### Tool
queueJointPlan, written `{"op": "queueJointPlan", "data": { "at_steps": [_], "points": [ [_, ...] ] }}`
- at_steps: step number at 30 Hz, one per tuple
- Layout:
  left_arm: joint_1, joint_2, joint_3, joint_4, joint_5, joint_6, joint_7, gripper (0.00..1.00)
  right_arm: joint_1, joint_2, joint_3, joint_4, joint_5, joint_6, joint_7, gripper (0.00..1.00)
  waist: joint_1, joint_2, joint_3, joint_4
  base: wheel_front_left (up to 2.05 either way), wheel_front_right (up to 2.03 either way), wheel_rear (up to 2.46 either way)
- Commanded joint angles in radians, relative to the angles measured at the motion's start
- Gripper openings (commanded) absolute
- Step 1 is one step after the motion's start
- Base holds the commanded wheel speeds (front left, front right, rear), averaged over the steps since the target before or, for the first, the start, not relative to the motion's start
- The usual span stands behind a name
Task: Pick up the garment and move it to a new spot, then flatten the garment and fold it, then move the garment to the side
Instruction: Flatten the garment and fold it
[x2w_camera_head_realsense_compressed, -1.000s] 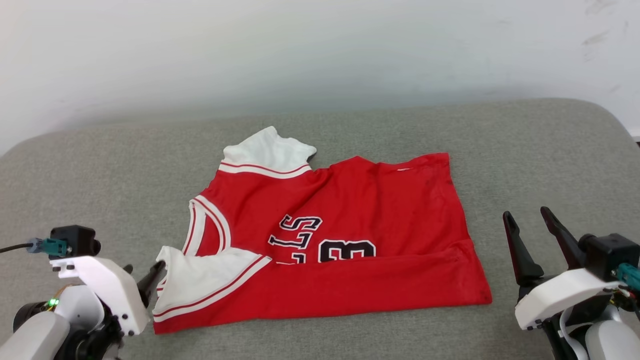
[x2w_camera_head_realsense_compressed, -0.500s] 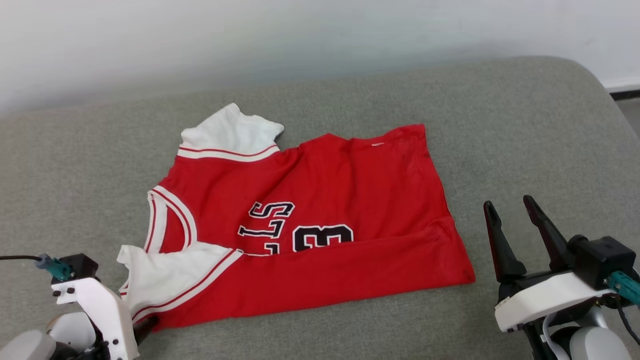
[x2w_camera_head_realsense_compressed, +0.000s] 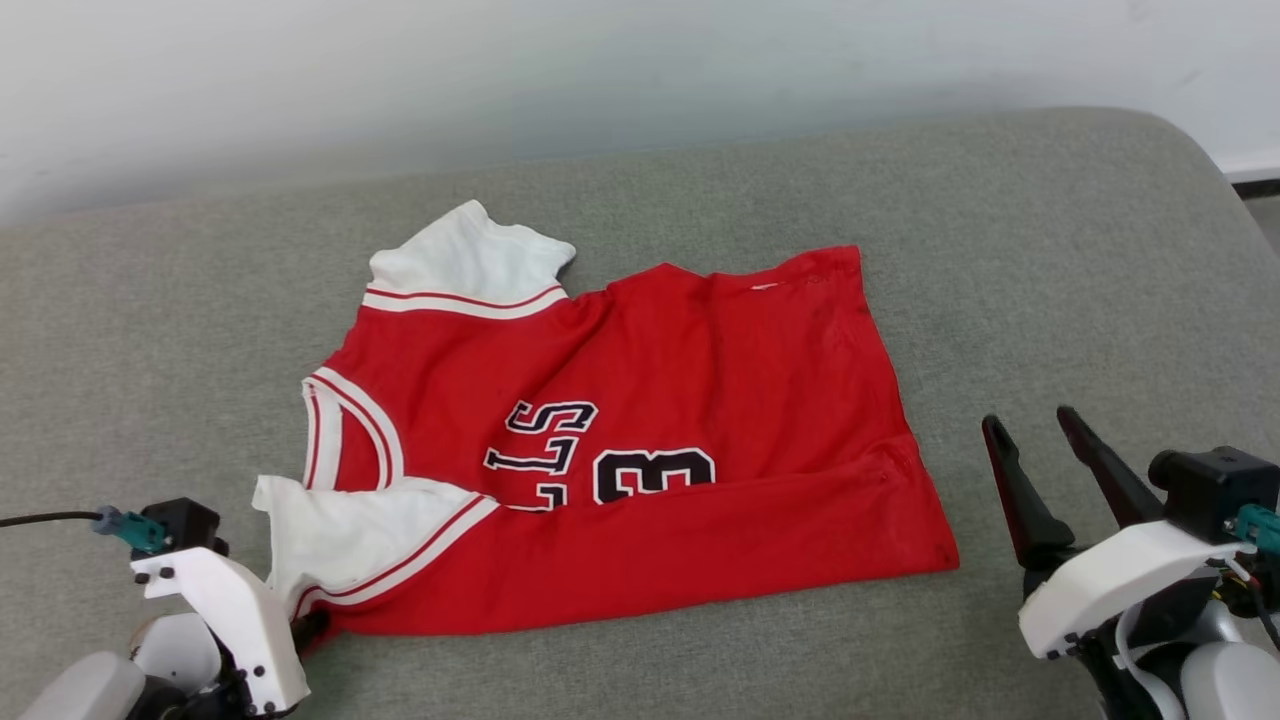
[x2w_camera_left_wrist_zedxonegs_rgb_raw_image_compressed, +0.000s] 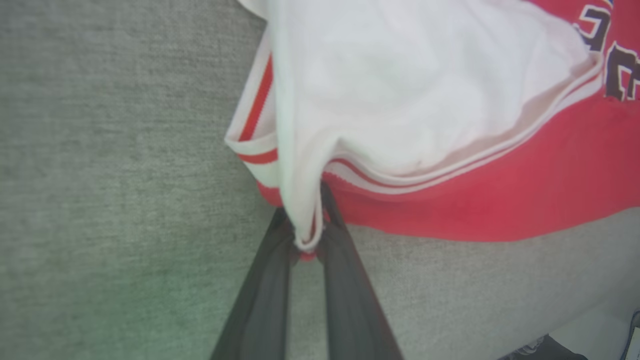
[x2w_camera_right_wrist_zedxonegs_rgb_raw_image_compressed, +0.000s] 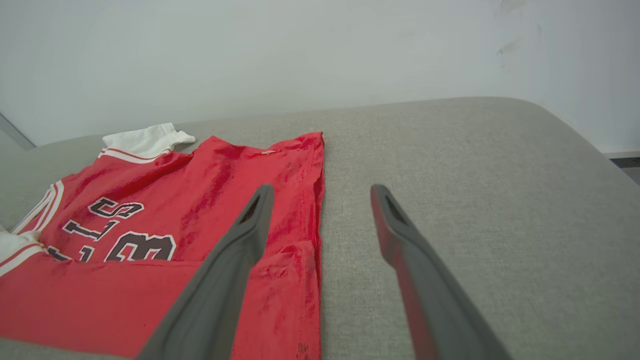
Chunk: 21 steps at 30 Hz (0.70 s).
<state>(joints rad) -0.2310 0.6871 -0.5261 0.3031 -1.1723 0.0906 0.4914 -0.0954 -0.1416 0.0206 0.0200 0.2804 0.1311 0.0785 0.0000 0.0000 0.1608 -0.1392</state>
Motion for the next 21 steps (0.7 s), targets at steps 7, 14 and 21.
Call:
{"op": "queueJointPlan", "data": {
  "at_steps": [7,14,21],
  "points": [
    [0.002,0.005,-0.021,-0.047,0.049,-0.005,-0.035,0.00,0.009,-0.091,-0.015,0.062,0.123,-0.001,0.329,1.00,0.0000,0.0000,-0.042,0.064,0.00,0.00,0.00],
    [-0.030,0.052,-0.010,-0.183,0.089,0.022,-0.037,0.00,-0.027,-0.122,0.007,0.089,0.184,-0.001,0.631,1.00,0.0000,0.0000,-0.005,0.108,0.00,0.00,0.00],
    [-0.047,0.067,-0.008,-0.267,0.104,0.048,-0.022,0.00,-0.103,-0.104,0.032,0.159,0.168,-0.001,0.672,1.00,0.0000,0.0000,0.052,0.138,0.00,0.00,0.00]
  ]
}}
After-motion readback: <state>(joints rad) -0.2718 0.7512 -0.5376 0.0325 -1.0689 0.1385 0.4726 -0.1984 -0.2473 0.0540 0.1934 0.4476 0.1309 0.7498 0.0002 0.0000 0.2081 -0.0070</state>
